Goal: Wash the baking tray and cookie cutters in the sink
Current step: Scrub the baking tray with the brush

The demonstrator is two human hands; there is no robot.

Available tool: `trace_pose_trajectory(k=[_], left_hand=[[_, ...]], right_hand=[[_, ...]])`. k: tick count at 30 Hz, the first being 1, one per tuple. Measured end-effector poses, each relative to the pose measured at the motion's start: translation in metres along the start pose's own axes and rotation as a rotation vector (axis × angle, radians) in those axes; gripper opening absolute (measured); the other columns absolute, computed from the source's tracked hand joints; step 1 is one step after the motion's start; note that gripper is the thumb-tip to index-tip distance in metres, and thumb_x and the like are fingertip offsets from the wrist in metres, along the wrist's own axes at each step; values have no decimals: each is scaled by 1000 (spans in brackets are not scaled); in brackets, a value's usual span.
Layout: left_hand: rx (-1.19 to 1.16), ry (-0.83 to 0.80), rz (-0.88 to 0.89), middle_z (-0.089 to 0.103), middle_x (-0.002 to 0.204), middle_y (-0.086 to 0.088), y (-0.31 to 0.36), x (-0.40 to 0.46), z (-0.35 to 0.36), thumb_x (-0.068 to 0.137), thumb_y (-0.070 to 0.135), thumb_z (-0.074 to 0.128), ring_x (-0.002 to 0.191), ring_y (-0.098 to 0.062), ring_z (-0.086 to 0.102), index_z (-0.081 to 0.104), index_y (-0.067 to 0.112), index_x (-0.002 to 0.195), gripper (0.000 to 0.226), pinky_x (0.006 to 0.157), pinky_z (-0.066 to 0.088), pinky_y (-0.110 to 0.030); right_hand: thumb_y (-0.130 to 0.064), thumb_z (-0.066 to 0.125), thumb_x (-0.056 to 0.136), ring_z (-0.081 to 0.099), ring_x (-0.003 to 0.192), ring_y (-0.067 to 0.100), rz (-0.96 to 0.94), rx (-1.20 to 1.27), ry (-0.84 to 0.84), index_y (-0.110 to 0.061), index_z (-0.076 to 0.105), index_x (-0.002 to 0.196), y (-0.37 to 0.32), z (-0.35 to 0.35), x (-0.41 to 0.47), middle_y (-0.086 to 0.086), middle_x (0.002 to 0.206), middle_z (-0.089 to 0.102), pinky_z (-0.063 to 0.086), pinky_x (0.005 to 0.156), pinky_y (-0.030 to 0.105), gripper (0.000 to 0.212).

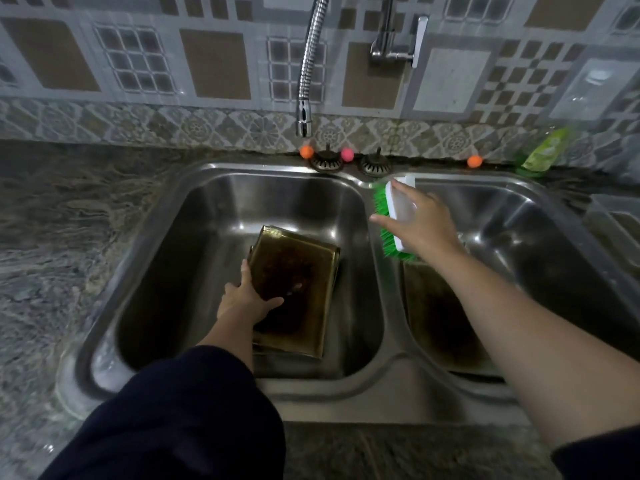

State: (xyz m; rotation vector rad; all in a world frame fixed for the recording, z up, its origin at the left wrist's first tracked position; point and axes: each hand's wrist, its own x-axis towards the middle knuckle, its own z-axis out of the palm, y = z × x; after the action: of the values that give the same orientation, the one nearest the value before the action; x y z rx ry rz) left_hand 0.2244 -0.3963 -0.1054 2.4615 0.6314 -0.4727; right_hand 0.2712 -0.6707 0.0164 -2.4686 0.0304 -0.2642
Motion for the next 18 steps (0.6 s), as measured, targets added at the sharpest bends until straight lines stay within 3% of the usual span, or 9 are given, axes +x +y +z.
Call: trace_pose_trajectory(k=[12,18], left_hand=[[224,34,-65,7,153,-13,7,-6,-2,81,56,64,139,-34,14,-13,30,150,107,106,30,-49],[176,157,91,20,150,-11,52,-19,-18,87,46,59,137,-32,21,3,26,152,87,106,31,-50]], right_hand=[[-56,71,75,48,121,28,20,-35,-21,-41,41,141,8,-7,-9,8,133,46,42,91,36,75],[-56,73,73,49,117,27,24,-30,-29,-42,42,140,14,-20,-13,7,129,46,45,92,38,75]])
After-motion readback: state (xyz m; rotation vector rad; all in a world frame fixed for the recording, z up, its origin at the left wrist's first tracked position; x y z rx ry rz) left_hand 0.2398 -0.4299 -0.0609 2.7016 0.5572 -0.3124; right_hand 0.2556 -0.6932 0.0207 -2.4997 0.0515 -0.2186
